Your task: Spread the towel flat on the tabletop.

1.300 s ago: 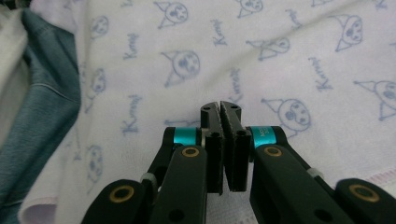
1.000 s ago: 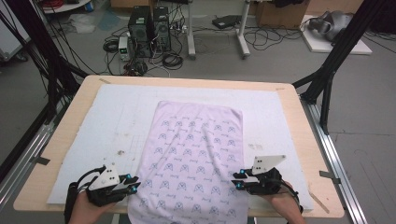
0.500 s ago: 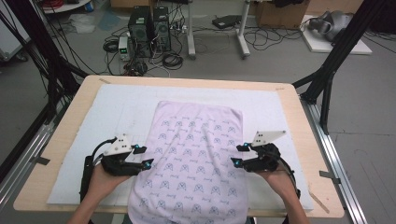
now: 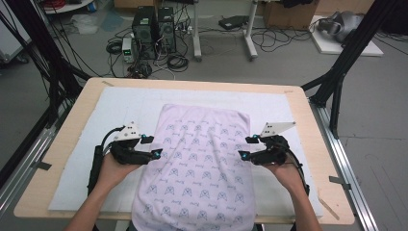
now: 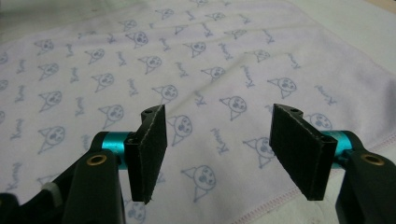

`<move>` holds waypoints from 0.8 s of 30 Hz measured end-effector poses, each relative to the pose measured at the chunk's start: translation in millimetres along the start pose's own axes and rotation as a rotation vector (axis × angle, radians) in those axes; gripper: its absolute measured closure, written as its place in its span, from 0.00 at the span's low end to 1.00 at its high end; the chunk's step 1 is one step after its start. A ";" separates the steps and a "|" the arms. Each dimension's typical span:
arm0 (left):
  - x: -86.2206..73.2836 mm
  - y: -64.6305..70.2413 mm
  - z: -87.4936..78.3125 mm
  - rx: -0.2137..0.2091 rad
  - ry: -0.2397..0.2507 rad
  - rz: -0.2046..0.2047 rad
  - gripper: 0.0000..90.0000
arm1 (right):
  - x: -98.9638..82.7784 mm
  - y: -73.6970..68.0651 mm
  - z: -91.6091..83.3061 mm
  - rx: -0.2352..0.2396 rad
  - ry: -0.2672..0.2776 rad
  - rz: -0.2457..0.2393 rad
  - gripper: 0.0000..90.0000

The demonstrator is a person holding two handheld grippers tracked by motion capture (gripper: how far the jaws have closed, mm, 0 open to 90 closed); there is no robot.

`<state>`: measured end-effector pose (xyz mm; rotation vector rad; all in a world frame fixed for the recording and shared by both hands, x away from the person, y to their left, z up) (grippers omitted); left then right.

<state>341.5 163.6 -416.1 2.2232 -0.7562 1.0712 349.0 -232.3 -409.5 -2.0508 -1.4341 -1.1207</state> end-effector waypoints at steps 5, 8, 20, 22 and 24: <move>2.6 -4.5 -0.6 0.009 0.009 -0.017 0.44 | -2.6 3.7 3.8 0.006 -0.018 0.009 0.40; 5.9 -9.6 -0.5 0.013 0.016 -0.031 0.44 | -1.1 6.4 3.9 -0.001 -0.026 0.004 0.39; 31.3 -21.0 1.7 0.075 0.035 -0.044 0.46 | 7.1 21.8 5.1 -0.029 -0.043 -0.027 0.41; 30.4 -23.2 1.8 0.072 0.023 -0.053 0.46 | 6.9 24.0 6.8 -0.027 -0.051 -0.028 0.41; 30.3 -24.7 1.9 0.076 0.024 -0.060 0.46 | 6.5 28.0 9.3 -0.030 -0.053 -0.024 0.41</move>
Point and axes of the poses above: each handheld gripper's, and its own axes: z roughly forward along the jaws, x roughly out of its top, y roughly to its right, the point moved 4 cm from there along z, roughly forward along the jaws, and after that the axes turned 13 degrees about -z, right-handed, at the moved point
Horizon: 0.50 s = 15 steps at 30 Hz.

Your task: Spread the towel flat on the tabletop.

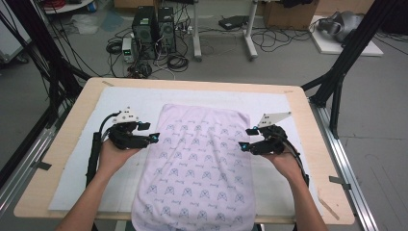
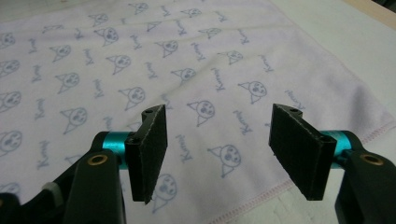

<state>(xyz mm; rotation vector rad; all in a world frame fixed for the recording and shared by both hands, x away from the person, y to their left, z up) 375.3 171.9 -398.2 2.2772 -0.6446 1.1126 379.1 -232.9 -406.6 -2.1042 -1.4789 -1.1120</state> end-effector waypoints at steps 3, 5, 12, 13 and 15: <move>0.4 1.0 0.1 0.001 0.002 0.005 0.46 | 2.0 2.9 3.6 0.004 -0.011 -0.006 0.40; 0.1 1.2 0.9 0.001 -0.003 0.012 0.46 | 4.8 4.4 4.0 0.004 -0.017 -0.013 0.40; 2.8 0.4 8.1 0.007 -0.011 0.008 0.46 | 10.4 10.7 0.8 -0.009 -0.006 -0.019 0.40; 4.5 0.0 9.0 0.006 0.000 0.001 0.46 | 9.8 11.7 0.8 -0.009 -0.006 -0.015 0.40; 8.4 -1.3 12.0 -0.002 -0.003 0.001 0.46 | 8.1 14.3 1.0 -0.016 -0.009 -0.007 0.40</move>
Point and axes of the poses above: each handheld gripper's, and its own axes: z roughly forward along the jaws, x roughly out of its top, y roughly to its right, the point moved 4 cm from there along z, roughly forward along the jaws, and after that the axes turned 13 degrees about -z, right-handed, at the moved point
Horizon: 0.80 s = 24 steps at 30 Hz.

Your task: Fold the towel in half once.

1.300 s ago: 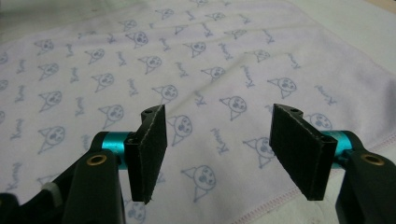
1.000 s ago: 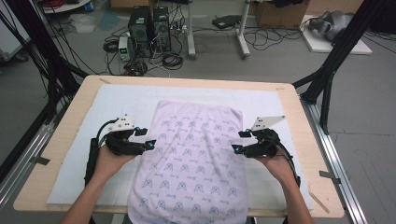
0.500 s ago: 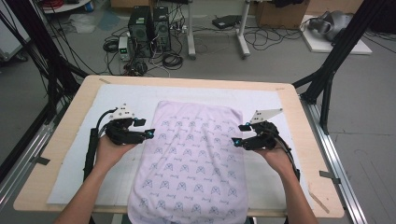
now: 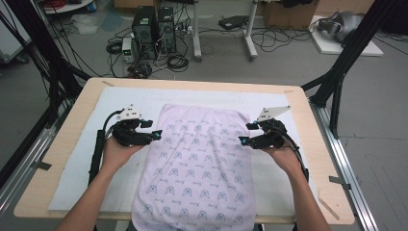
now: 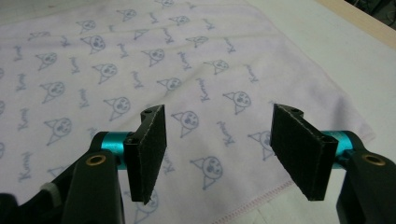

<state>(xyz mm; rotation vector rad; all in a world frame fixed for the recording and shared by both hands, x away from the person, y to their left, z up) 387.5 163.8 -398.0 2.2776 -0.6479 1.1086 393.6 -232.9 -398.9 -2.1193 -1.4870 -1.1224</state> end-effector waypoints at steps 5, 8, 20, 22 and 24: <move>11.2 -8.2 15.6 0.023 -0.022 0.009 0.47 | -4.9 11.6 2.1 -0.022 -0.010 0.027 0.41; 14.1 -20.7 27.6 0.058 -0.053 -0.013 0.47 | -6.8 21.2 7.9 -0.033 -0.028 0.037 0.41; 0.3 -51.4 68.8 0.154 -0.080 -0.051 0.56 | -30.9 48.9 42.8 -0.094 -0.113 0.104 0.47; -2.5 -55.4 75.5 0.170 -0.080 -0.081 0.58 | -35.4 51.8 46.2 -0.104 -0.132 0.118 0.50; -4.7 -57.5 81.9 0.182 -0.079 -0.098 0.60 | -39.9 55.1 48.5 -0.114 -0.143 0.142 0.51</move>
Point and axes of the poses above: each handheld gripper's, and its own axes: z roughly forward along the jaws, x roughly out of its top, y roughly to its right, the point moved 4 cm from there along z, roughly forward along the jaws, and after that the axes turned 13 degrees about -z, right-handed, at the moved point
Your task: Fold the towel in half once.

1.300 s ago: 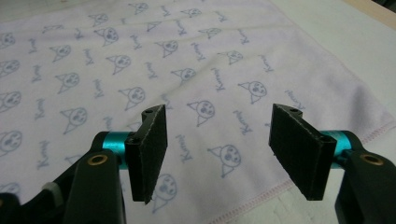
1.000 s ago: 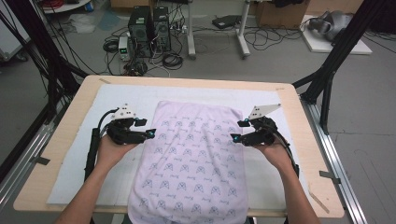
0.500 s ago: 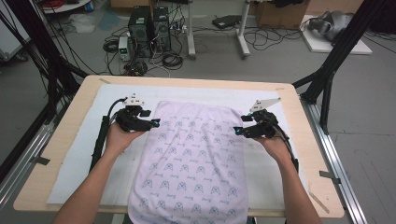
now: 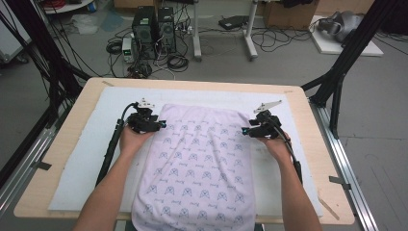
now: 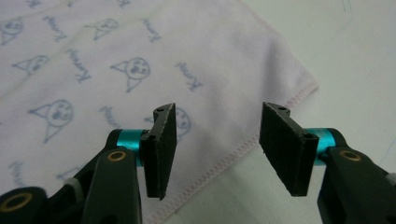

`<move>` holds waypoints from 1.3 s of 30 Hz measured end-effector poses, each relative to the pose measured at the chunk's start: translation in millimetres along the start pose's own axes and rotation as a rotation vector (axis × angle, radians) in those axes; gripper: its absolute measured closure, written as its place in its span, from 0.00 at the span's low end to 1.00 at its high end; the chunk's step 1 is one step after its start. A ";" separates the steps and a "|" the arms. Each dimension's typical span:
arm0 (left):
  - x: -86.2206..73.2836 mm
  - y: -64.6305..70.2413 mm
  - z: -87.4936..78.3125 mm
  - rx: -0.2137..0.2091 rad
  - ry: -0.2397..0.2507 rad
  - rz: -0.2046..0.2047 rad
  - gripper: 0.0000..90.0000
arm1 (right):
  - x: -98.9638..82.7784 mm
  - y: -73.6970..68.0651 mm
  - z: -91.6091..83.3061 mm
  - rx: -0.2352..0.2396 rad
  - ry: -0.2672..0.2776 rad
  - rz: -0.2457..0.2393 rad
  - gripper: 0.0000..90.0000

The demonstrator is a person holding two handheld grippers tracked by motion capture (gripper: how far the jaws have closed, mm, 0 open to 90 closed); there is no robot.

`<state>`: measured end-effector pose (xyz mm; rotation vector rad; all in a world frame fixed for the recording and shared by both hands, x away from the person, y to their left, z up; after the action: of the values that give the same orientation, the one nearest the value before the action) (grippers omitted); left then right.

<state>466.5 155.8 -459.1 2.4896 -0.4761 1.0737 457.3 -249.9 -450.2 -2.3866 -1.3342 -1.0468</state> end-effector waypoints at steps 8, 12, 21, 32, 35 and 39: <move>-5.0 -5.1 12.4 0.029 -0.011 -0.027 0.69 | -7.6 7.3 6.2 -0.030 -0.036 0.039 0.56; -4.5 -5.3 11.8 0.028 -0.015 -0.032 0.81 | -10.0 5.8 15.1 -0.011 -0.045 0.048 0.64; -1.9 -7.7 0.1 -0.009 -0.022 -0.037 0.95 | -0.9 -0.5 17.0 0.065 0.003 0.068 0.93; 14.1 -6.3 -59.2 -0.110 0.077 -0.021 0.95 | 21.0 -0.4 -34.8 0.095 0.152 0.064 0.94; 14.2 1.2 -76.1 -0.130 0.088 0.012 0.95 | 26.1 -9.1 -48.7 0.123 0.174 0.044 0.93; 7.8 11.8 -95.8 -0.154 0.126 0.037 0.95 | 28.8 -23.4 -65.3 0.139 0.183 0.004 0.93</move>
<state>407.5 189.7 -390.2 2.2730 -0.5472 1.1538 416.7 -250.0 -387.0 -2.1367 -1.2924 -1.1027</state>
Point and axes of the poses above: each handheld gripper's, and its own axes: z roughly forward along the jaws, x roughly out of its top, y roughly to its right, the point moved 4 cm from there along z, roughly forward along the jaws, and after that the axes turned 13 degrees about -z, right-handed, at the moved point
